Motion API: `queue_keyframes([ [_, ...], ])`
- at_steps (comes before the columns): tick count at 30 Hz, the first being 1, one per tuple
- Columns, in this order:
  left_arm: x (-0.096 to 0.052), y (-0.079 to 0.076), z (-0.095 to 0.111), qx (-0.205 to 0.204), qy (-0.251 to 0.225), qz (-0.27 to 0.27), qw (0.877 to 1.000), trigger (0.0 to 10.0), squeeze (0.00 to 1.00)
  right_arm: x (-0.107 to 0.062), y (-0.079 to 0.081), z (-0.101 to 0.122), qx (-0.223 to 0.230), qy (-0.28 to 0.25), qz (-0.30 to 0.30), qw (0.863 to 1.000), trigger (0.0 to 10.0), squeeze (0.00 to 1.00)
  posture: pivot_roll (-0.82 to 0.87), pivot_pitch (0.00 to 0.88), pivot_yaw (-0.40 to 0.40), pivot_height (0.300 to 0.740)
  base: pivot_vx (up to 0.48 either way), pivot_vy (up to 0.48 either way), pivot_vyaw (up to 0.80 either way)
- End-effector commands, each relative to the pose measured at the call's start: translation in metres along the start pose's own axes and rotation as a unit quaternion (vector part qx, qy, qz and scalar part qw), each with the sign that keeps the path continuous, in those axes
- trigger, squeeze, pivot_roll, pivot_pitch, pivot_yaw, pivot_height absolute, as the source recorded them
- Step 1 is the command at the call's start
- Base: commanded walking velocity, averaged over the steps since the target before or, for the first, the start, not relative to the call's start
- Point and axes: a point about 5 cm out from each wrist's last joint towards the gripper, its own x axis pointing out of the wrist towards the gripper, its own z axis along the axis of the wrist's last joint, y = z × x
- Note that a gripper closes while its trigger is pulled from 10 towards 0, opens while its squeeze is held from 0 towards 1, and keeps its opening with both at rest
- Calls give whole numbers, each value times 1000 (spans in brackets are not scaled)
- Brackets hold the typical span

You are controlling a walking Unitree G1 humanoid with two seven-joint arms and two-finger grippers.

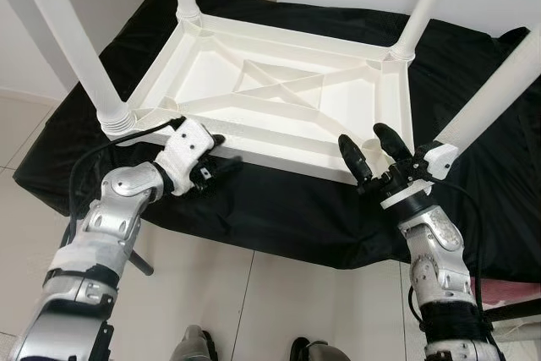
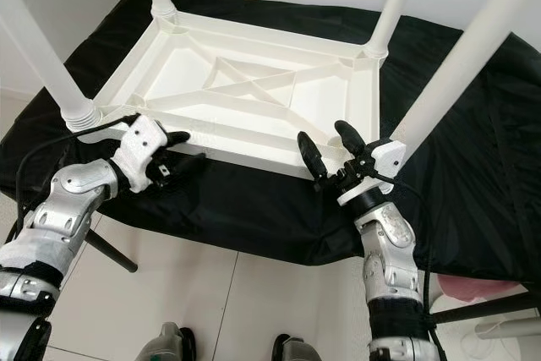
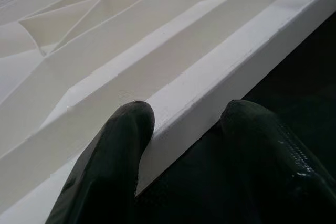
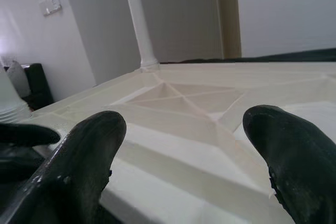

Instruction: Building children table

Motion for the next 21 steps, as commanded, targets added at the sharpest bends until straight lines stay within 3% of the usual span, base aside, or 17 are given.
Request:
queue_keyframes([
  [1, 4, -6, -5, 10, 14, -40, 999, 10000, 0, -7, 2, -3, 8, 10, -3, 1000, 10000, 0, 68, 142, -17, 740, 0, 0, 0],
  [13, 23, -6, -20, 1, 47, -50, 998, 10000, 0, -3, 5, 3, 11, 26, -4, 1000, 10000, 0, 40, 131, -29, 740, 0, 0, 0],
  [21, 32, -19, -25, -13, 54, -78, 995, 10000, 0, -2, -4, 11, -2, 29, -5, 1000, 10000, 0, 22, 123, -19, 740, 0, 0, 0],
])
